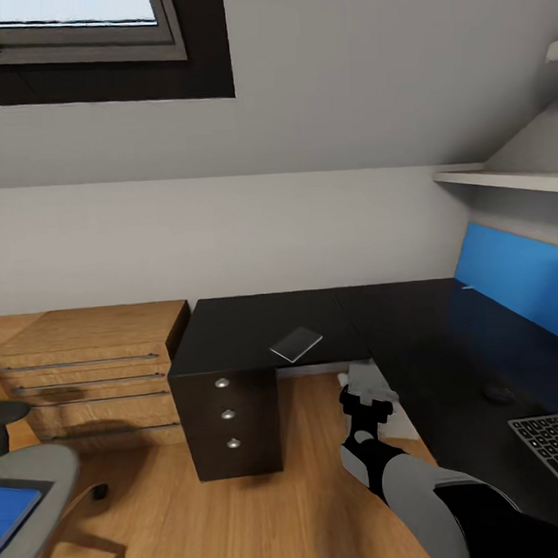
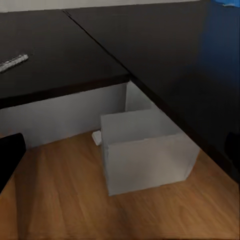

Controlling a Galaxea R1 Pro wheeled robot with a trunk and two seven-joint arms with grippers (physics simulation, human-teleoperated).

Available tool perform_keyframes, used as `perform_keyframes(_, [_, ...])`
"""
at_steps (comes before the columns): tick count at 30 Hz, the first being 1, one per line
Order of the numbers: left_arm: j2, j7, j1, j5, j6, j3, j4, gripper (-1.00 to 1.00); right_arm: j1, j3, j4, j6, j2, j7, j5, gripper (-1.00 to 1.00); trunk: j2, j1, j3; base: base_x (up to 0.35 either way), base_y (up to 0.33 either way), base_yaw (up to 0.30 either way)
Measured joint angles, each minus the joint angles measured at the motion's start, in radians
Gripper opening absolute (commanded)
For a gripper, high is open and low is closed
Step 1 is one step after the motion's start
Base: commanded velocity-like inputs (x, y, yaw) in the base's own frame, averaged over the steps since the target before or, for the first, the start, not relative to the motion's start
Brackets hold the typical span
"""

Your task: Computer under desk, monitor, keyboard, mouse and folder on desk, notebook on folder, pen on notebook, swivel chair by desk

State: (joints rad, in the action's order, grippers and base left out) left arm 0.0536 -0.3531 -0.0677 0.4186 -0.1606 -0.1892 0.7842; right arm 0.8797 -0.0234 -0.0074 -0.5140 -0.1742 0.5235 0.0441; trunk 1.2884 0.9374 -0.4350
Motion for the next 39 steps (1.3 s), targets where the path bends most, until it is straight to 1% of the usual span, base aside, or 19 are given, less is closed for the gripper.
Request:
perform_keyframes(4, [0.001,0.0,0.0,-0.001,0.0,0.0,0.0,1.0,0.0,0.001,0.021,-0.001,0.0,-0.01,0.042,1.0,0.0,0.0,0.0,-0.304,0.116,0.188])
perform_keyframes(8, [0.001,0.0,0.0,-0.001,-0.004,0.0,0.0,1.0,0.0,0.0,0.027,0.0,0.0,-0.013,0.067,1.0,0.0,-0.001,0.0,-0.089,0.042,0.042])
perform_keyframes(12, [0.001,0.0,0.0,-0.001,-0.006,0.0,0.002,1.0,0.0,0.0,0.028,0.002,0.0,-0.031,0.071,1.0,0.0,-0.001,0.0,-0.014,0.007,0.007])
perform_keyframes(16, [0.002,0.0,0.0,-0.001,-0.007,0.0,0.004,1.0,-0.002,-0.002,0.028,0.002,0.0,-0.068,0.072,1.0,0.0,-0.001,0.0,-0.004,0.002,0.002])
perform_keyframes(18, [0.001,0.0,0.0,0.0,-0.006,0.0,0.003,1.0,-0.016,-0.003,0.028,0.001,0.0,-0.091,0.071,1.0,0.0,-0.001,0.0,-0.001,0.0,0.0])
perform_keyframes(19, [-0.001,0.0,0.0,0.0,-0.006,0.0,0.002,1.0,-0.056,-0.006,0.028,-0.002,0.0,-0.138,0.071,1.0,0.0,-0.001,0.0,0.0,0.0,0.0])
perform_keyframes(20, [-0.001,0.0,0.0,0.0,-0.006,0.0,0.002,1.0,-0.094,-0.007,0.028,-0.004,0.0,-0.171,0.071,1.0,0.0,-0.001,0.0,0.0,0.0,0.0])
perform_keyframes(21, [-0.001,-0.001,0.0,0.0,-0.006,0.0,0.002,1.0,-0.124,-0.007,0.027,-0.004,0.0,-0.192,0.073,1.0,0.0,-0.001,0.0,0.0,0.0,0.0])
perform_keyframes(22, [0.001,-0.003,0.0,0.0,-0.006,0.0,0.002,1.0,-0.171,-0.005,0.027,0.0,0.0,-0.211,0.076,1.0,0.0,-0.001,0.0,0.0,0.0,0.0])
perform_keyframes(27, [0.004,-0.006,0.0,0.001,-0.006,0.001,0.002,1.0,-0.237,-0.006,0.027,0.002,0.0,-0.215,0.075,1.0,0.0,-0.001,0.0,0.0,0.0,0.0])
perform_keyframes(30, [0.003,-0.006,0.0,0.001,-0.006,0.001,0.001,1.0,-0.262,-0.007,0.028,0.003,0.0,-0.214,0.064,1.0,0.0,-0.001,0.0,0.0,0.0,0.0])
perform_keyframes(32, [0.003,-0.006,0.0,0.001,-0.006,0.001,0.002,1.0,-0.281,-0.008,0.028,0.0,0.019,-0.218,0.056,1.0,0.0,-0.001,0.0,0.0,0.0,0.0])
perform_keyframes(33, [0.004,-0.006,0.0,0.001,-0.006,0.002,0.002,1.0,-0.325,-0.01,0.028,-0.01,0.048,-0.257,0.049,1.0,0.0,-0.001,0.0,0.0,0.0,0.0])
perform_keyframes(36, [0.004,-0.006,0.0,0.0,-0.006,0.001,0.001,1.0,-0.338,-0.005,0.028,-0.013,0.055,-0.279,0.053,1.0,0.0,-0.001,0.0,0.0,0.0,0.0])
perform_keyframes(39, [0.005,-0.006,0.0,0.002,-0.004,0.001,0.0,1.0,-0.34,-0.004,0.028,-0.014,0.058,-0.285,0.053,1.0,0.0,-0.001,0.0,0.0,0.0,0.037])
